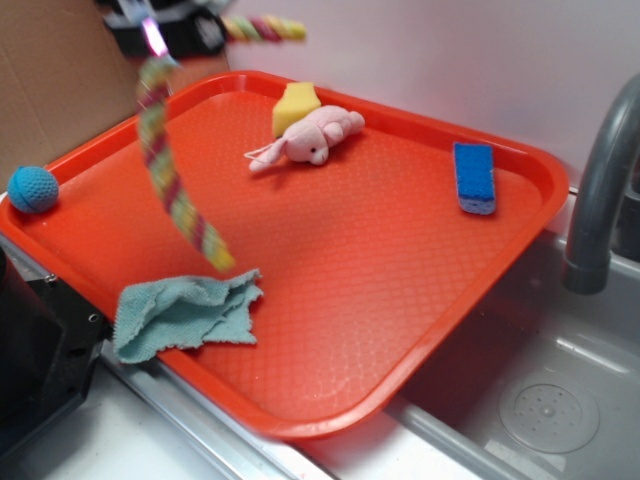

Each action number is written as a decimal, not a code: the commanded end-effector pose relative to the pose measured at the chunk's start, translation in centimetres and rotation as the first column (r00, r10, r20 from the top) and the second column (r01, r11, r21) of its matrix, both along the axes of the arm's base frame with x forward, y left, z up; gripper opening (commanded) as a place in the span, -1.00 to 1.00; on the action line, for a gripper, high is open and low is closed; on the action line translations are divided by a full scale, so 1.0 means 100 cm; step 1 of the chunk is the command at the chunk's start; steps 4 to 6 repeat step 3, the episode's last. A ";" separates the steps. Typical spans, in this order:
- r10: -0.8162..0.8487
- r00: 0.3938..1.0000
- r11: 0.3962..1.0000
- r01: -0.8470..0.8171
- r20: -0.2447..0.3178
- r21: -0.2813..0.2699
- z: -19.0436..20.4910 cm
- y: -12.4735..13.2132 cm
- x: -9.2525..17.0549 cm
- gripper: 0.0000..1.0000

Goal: Grab the multicolored rope.

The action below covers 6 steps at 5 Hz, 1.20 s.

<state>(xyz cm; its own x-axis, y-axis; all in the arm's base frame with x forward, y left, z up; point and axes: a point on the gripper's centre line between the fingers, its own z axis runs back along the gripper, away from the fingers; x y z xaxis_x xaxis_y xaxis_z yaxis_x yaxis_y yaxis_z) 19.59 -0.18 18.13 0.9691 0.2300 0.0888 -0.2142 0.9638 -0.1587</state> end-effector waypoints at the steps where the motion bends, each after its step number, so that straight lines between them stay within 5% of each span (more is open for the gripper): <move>1: -0.049 0.995 0.984 0.033 0.085 0.176 0.045 0.048 -0.004 -1.00; 2: -0.045 0.986 0.987 0.019 0.162 0.158 0.042 0.051 -0.004 -1.00; 3: -0.036 0.994 0.985 0.018 0.100 0.172 0.033 0.053 -0.004 -1.00; 6: -0.036 0.994 0.985 0.018 0.100 0.172 0.033 0.053 -0.004 -1.00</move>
